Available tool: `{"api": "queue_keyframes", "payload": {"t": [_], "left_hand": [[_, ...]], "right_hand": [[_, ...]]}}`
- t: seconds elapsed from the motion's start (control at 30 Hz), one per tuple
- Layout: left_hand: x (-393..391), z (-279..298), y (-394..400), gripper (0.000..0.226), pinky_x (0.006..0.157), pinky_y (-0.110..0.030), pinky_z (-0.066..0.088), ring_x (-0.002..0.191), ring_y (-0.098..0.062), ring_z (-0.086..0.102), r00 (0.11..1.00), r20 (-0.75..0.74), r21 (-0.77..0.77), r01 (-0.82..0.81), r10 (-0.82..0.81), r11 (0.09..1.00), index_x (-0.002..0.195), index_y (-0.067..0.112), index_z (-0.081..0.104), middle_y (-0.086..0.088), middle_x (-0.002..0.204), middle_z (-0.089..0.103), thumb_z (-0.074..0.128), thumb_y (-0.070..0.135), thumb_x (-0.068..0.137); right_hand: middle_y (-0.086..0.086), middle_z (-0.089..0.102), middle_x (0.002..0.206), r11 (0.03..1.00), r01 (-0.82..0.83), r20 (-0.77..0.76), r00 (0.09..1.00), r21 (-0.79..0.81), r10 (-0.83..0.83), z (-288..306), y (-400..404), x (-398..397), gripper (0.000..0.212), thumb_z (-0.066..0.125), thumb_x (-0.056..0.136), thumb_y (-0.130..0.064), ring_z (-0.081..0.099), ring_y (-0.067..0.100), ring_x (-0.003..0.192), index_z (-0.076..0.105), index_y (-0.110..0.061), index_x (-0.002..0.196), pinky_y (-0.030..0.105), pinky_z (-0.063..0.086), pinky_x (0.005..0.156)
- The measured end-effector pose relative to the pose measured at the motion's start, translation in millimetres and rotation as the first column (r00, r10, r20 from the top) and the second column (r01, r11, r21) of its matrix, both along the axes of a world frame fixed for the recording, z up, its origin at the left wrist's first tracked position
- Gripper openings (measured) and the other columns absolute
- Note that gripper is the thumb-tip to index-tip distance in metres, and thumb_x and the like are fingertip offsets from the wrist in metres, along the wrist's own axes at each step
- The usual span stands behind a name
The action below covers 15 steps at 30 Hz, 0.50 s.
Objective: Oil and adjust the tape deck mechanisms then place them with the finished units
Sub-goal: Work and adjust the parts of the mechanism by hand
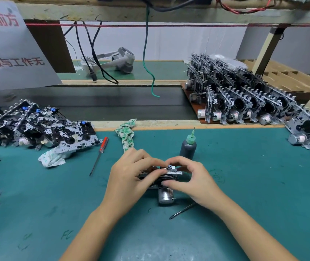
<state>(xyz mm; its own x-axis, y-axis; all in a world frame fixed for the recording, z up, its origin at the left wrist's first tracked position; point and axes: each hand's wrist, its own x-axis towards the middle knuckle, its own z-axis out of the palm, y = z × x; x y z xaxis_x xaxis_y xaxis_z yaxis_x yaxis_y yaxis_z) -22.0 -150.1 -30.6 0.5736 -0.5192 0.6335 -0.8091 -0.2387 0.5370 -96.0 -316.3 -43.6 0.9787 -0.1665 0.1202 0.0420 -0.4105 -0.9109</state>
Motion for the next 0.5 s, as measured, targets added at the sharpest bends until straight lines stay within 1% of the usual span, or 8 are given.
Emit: {"api": "queue_keyframes", "payload": {"t": [0.07,0.13,0.23,0.37,0.5], "left_hand": [[0.4,1.0,-1.0,0.019,0.062,-0.028,0.04,0.068,-0.013,0.046,1.0,0.001,-0.005,0.003,-0.003,1.0,0.085,0.024,0.076,0.008,0.067,0.053,0.061,0.036,0.084],[1.1,2.0,-2.3,0.02,0.062,-0.028,0.04,0.068,-0.014,0.047,1.0,-0.003,-0.002,0.007,-0.007,1.0,0.083,0.022,0.076,0.009,0.067,0.054,0.061,0.036,0.083],[2.1,3.1,-3.2,0.02,0.063,-0.028,0.041,0.068,-0.015,0.048,0.998,-0.051,-0.001,0.03,-0.03,1.0,0.081,0.023,0.076,0.011,0.068,0.056,0.063,0.037,0.081],[3.5,2.5,-4.8,0.012,0.062,-0.031,0.041,0.067,-0.016,0.049,0.997,-0.059,0.0,0.042,-0.042,0.999,0.077,0.019,0.076,0.013,0.068,0.058,0.072,0.031,0.078],[3.1,0.9,-5.9,0.023,0.061,-0.031,0.041,0.068,-0.013,0.048,0.997,-0.064,-0.024,0.031,-0.033,0.999,0.077,0.02,0.075,0.015,0.068,0.056,0.063,0.039,0.08]], "right_hand": [[-0.01,0.069,0.099,1.0,0.022,-0.012,1.0,0.01,-0.022,-1.6,0.1,0.4,0.031,0.081,0.072,-0.019,0.061,0.009,0.102,0.068,-0.031,0.097,0.028,0.044,0.095],[-0.007,0.069,0.102,0.999,0.037,-0.021,0.999,0.018,-0.037,-2.4,0.4,0.5,0.031,0.082,0.071,-0.019,0.061,0.012,0.103,0.068,-0.031,0.097,0.033,0.044,0.096],[-0.004,0.068,0.102,0.999,0.039,-0.018,0.999,0.013,-0.038,-0.9,0.2,0.6,0.032,0.083,0.07,-0.017,0.06,0.012,0.102,0.068,-0.035,0.093,0.03,0.044,0.095],[-0.007,0.066,0.1,0.999,0.044,0.015,0.999,0.0,-0.044,0.2,-0.5,-0.1,0.038,0.084,0.069,-0.016,0.06,0.006,0.1,0.067,-0.044,0.088,0.024,0.042,0.094],[-0.007,0.068,0.101,0.999,0.051,0.009,0.999,0.011,-0.052,-0.8,0.1,-1.0,0.036,0.084,0.069,-0.017,0.061,0.007,0.102,0.069,-0.038,0.094,0.028,0.044,0.096]]}}
